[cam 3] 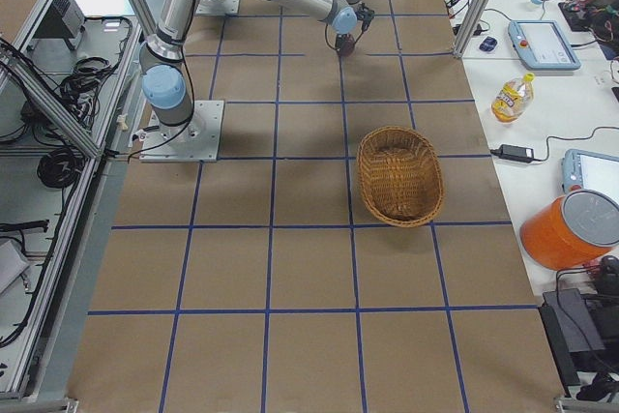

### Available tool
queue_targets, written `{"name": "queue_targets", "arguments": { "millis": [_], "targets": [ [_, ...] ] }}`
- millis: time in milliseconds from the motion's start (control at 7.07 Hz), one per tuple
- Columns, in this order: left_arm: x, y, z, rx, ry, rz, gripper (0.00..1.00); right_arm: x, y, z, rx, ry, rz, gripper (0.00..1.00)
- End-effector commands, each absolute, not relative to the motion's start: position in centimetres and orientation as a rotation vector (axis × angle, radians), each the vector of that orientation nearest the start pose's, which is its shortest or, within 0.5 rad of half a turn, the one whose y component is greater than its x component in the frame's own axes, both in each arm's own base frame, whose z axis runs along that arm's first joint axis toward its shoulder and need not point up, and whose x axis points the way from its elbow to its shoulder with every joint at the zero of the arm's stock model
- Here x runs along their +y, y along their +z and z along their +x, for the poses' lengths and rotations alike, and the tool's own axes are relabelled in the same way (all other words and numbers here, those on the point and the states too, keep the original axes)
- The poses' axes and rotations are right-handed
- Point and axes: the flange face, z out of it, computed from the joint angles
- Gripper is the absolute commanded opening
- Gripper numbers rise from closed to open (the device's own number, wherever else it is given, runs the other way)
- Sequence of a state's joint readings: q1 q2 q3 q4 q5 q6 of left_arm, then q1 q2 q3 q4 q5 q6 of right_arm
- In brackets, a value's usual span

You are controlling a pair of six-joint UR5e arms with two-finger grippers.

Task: Put all apples into basket
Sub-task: 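Carry the purple apple to the basket while the left carries green apple to center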

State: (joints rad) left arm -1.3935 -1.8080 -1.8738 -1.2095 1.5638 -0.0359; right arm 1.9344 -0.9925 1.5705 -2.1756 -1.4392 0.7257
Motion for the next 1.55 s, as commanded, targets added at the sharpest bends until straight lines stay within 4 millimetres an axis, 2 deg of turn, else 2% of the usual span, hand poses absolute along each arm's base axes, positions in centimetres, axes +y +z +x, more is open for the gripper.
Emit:
{"name": "queue_targets", "arguments": {
  "millis": [0, 141, 283, 424, 565, 707, 848, 990, 1131, 1272, 1414],
  "targets": [
    [-53.4, 25.6, -7.6, 3.147, 0.263, -0.491, 0.34, -57.8, 26.9, 35.5, 2.96, 0.093, 0.571, 0.0],
    [-53.4, 25.7, -9.8, 3.175, 0.248, -0.576, 0.34, -59.2, 31.4, 31.4, 2.966, 0.126, 0.651, 0.0],
    [-53.3, 25.6, -13.8, 3.16, 0.184, -0.7, 0.35, -61.0, 35.2, 25.6, 2.963, 0.168, 0.714, 0.0],
    [-53.3, 24.8, -19.6, 3.171, 0.069, -0.735, 0.36, -61.8, 38.5, 18.8, 2.962, 0.235, 0.734, 0.0],
    [-53.0, 23.5, -23.8, 3.155, 0.052, -0.821, 0.36, -62.9, 39.2, 10.6, 2.953, 0.294, 0.809, 0.0],
    [-52.2, 22.6, -28.6, 3.145, 0.046, -0.879, 0.36, -63.7, 39.0, 2.4, 3.009, 0.273, 0.745, 0.0],
    [-51.0, 21.0, -33.3, 3.153, 0.066, -0.806, 0.45, -64.0, 38.6, -3.2, 3.099, 0.26, 0.599, 0.0],
    [-51.8, 20.8, -34.5, 3.168, 0.041, -0.799, 0.48, -64.7, 37.3, -8.2, 3.21, 0.225, 0.462, 0.0],
    [-52.2, 20.0, -34.8, 3.153, 0.054, -0.837, 0.7, -65.4, 35.3, -13.1, 3.246, 0.209, 0.396, 0.0],
    [-52.2, 19.8, -34.8, 3.148, 0.059, -0.856, 0.99, -66.3, 33.4, -17.6, 3.269, 0.14, 0.316, 0.0],
    [-52.2, 19.7, -34.9, 3.148, 0.076, -0.897, 1.0, -67.2, 31.0, -21.1, 3.314, 0.086, 0.262, 0.0]
  ]
}}
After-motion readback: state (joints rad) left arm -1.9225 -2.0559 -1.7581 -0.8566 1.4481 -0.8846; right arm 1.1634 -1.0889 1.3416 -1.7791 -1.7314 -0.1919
